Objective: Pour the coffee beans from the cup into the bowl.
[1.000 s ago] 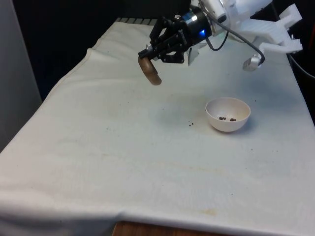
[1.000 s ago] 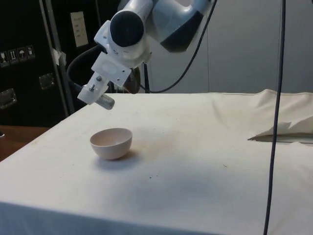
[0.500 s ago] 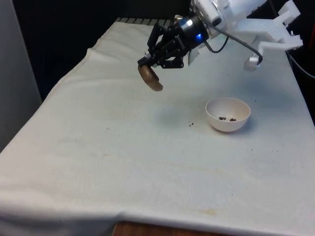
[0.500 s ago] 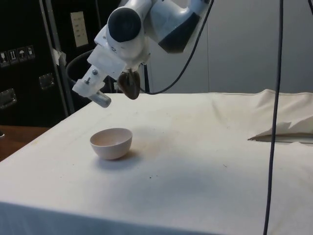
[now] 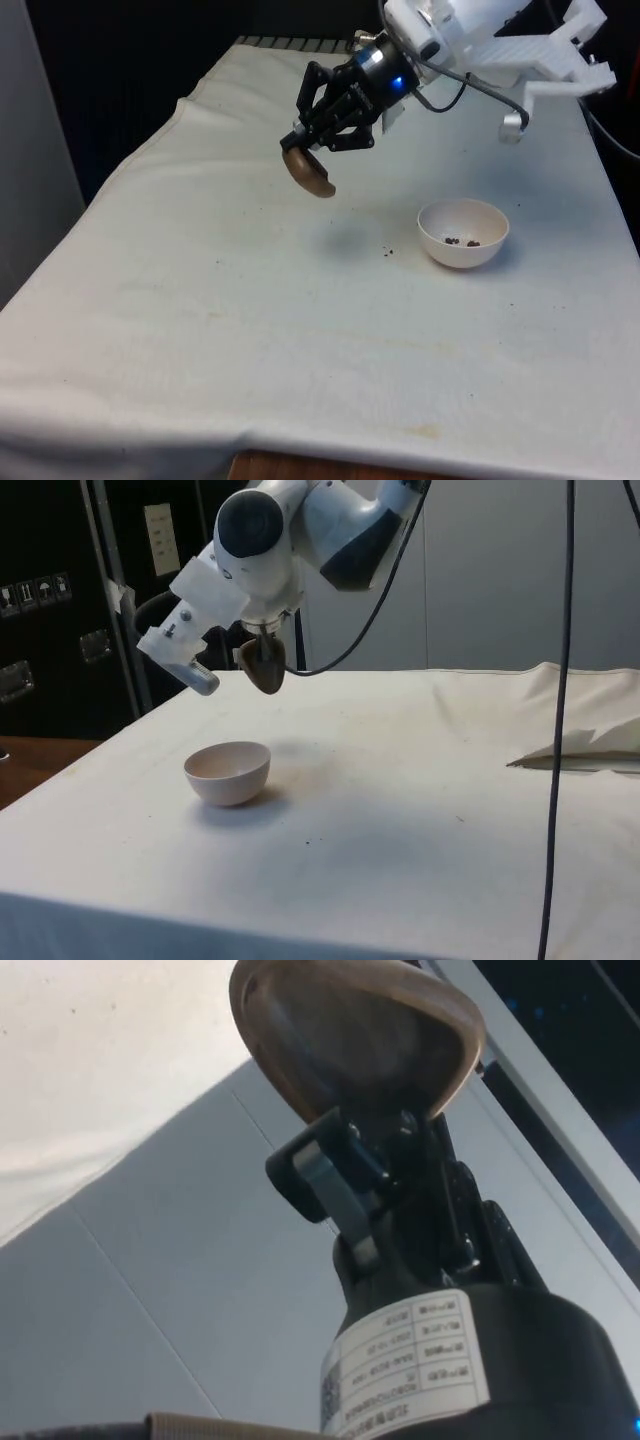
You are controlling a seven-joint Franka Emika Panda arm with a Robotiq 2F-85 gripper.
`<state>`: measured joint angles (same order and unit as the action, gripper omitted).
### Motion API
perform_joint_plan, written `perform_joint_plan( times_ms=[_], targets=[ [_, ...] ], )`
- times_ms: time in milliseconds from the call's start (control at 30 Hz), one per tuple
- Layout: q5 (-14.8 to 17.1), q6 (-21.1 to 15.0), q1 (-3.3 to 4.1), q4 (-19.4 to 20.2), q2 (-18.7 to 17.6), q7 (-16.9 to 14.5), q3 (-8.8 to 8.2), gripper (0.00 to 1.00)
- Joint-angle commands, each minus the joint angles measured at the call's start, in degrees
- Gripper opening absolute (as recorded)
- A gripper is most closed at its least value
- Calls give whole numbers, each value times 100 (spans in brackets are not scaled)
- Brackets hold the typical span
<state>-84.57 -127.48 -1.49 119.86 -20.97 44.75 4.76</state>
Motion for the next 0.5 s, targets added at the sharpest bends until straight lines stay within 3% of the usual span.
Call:
perform_joint_plan(
  times_ms=[0,33,233,267,300,467],
  targets=[
    [17,-34,0,-6,-6,0,-11,0],
    [115,-178,-46,-34,-40,-63,-11,0],
    [292,-344,-40,-86,-143,23,-80,0],
    [235,-252,0,-69,-115,46,-92,0],
    [309,-367,-40,-92,-160,40,-86,0],
    [493,-458,-40,-120,-229,115,-109,0]
  ],
)
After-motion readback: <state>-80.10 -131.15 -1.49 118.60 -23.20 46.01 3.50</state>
